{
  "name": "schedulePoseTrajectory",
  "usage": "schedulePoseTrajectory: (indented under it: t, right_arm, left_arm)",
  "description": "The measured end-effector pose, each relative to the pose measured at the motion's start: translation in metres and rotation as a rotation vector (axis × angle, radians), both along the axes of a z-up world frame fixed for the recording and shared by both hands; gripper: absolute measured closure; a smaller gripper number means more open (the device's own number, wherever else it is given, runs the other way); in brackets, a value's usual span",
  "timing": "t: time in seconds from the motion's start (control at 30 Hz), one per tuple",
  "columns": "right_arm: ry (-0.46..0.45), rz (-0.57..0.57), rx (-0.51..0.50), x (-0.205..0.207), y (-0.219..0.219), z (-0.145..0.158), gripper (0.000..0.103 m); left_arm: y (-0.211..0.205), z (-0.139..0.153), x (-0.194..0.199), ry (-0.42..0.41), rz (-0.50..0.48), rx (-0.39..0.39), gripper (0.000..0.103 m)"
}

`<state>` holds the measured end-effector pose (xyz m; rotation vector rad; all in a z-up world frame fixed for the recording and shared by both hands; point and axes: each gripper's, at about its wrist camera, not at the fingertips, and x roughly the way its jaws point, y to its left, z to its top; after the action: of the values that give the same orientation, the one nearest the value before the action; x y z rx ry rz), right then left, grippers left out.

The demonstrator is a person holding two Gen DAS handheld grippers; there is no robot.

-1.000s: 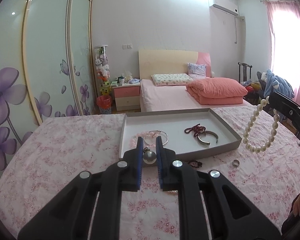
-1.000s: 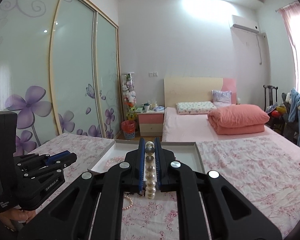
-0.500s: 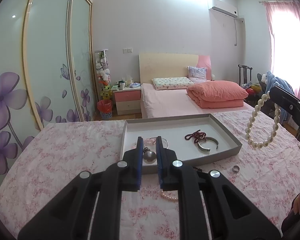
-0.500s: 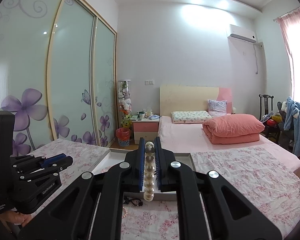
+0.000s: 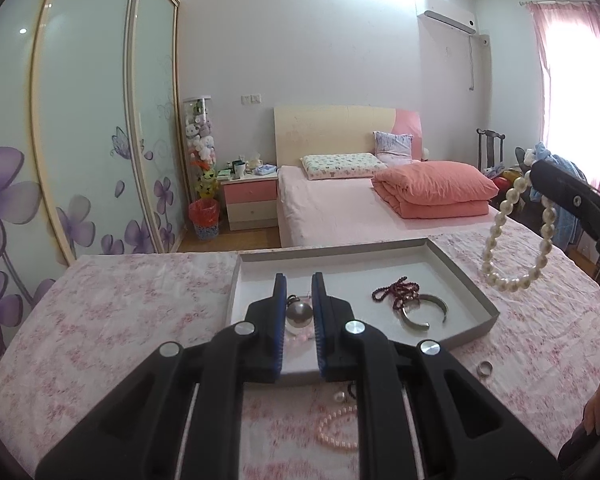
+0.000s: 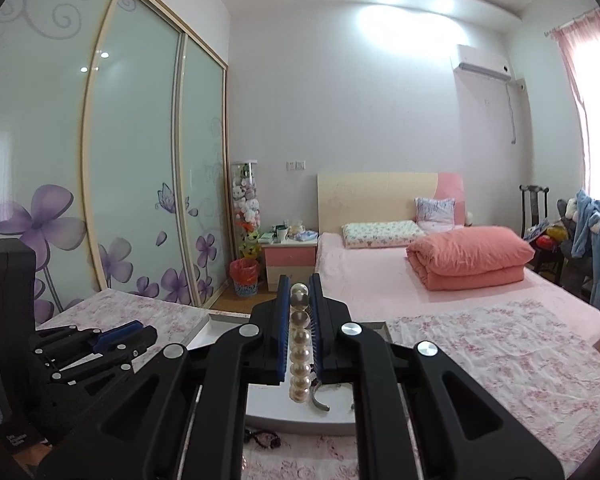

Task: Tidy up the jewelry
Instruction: 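Carry the pearl earring and pearl necklace over the gray tray with both tools, then open both tools to drop the earring and necklace into the tray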

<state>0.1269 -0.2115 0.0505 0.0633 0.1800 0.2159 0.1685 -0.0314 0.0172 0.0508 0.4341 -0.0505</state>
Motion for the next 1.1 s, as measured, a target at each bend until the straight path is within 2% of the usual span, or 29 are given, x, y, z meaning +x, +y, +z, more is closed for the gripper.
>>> schedulePoseTrajectory:
  t: [0.3, 0.57, 0.77, 0.87, 0.97, 1.1]
  right_arm:
    - [0.140, 0.028, 0.055, 0.068, 0.002, -0.023, 0.093]
    - [0.262, 0.049, 0.076, 0.115, 0.009, -0.051, 0.093]
    - [0.343, 0.045, 0.103, 0.133, 0.007, -0.067, 0.092]
    - [0.368, 0.042, 0.116, 0.135, 0.003, -0.071, 0.091]
    - [0.367, 0.027, 0.123, 0.134, -0.001, -0.069, 0.078]
    - [0.365, 0.009, 0.137, 0.131, -0.010, -0.065, 0.076]
  left_arm:
    - [0.000, -0.023, 0.066, 0.093, -0.022, -0.034, 0.090]
    - [-0.009, -0.048, 0.108, 0.160, -0.030, -0.023, 0.089]
    - [-0.012, -0.065, 0.125, 0.203, -0.033, -0.027, 0.089]
    - [-0.010, -0.070, 0.127, 0.216, -0.029, -0.038, 0.084]
    - [-0.004, -0.069, 0.127, 0.215, -0.021, -0.045, 0.076]
    - [0.011, -0.060, 0.124, 0.198, 0.007, -0.068, 0.073]
